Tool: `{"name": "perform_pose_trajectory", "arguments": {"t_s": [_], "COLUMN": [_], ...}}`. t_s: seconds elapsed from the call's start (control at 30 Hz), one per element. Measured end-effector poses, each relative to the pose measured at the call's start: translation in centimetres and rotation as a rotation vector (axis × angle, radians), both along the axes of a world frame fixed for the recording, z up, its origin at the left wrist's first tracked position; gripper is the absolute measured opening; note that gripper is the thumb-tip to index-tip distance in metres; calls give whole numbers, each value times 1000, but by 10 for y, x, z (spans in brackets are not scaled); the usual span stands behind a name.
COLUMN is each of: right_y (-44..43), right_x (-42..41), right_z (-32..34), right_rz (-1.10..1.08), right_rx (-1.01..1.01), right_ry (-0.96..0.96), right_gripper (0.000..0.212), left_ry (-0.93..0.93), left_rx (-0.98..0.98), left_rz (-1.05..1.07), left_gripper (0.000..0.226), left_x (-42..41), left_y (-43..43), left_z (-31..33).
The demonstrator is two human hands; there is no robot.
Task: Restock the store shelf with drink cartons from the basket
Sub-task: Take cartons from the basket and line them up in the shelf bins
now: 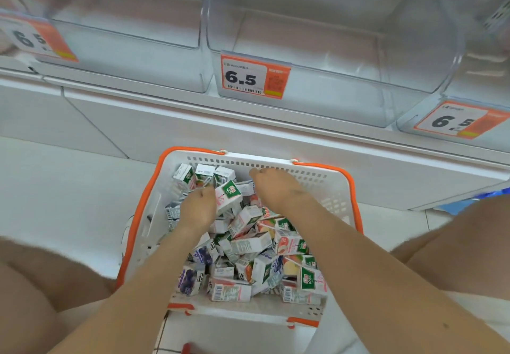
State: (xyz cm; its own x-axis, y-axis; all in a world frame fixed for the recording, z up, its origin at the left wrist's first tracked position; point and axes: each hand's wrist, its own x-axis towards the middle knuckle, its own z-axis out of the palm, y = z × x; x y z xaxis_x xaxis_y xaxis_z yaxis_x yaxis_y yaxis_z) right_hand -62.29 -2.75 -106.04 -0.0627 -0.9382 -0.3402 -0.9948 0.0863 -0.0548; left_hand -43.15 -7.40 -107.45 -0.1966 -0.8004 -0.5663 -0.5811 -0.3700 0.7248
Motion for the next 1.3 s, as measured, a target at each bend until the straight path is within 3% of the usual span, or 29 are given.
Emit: {"name": "perform_pose_trajectory", "arguments": {"t_s": [0.23, 0.4, 0.5, 0.6, 0.77, 0.83, 0.9, 0.97, 1.3], "right_y": [-21, -23, -19, -10, 12, 22, 33, 44, 58], "right_x": [14, 7, -5, -12, -11, -9, -7, -5, 1], "right_z": [-43, -36, -16, 11, 63, 84, 104, 125, 195], "right_rz": [11, -28, -195, -425, -770, -843, -836, -755, -704], "right_rx": [13, 19, -76, -183, -263, -255, -235, -260, -513], "right_ry": [-52, -102, -323, -626, -1222, -1393, -1492, -1485, -1284], "right_gripper": [49, 42, 34, 27, 24, 35, 44, 39, 18], "left_ry": [10, 54, 152, 257, 343, 412, 466, 485, 636], "left_rx": [14, 129, 171, 188, 130, 107, 78, 24, -147], "left_rz": [63, 93, 173, 238, 218, 148, 110, 79, -51], "left_gripper": [30, 14, 31, 33, 5, 22, 20, 7, 24], "left_x": [0, -1, -3, -5, -8, -11, -17, -22, -29], "left_y": [-29, -32, -29, -28, -19, -13, -4, 3, 3], "left_z": [10, 27, 40, 51, 96, 116, 140, 160, 199]}}
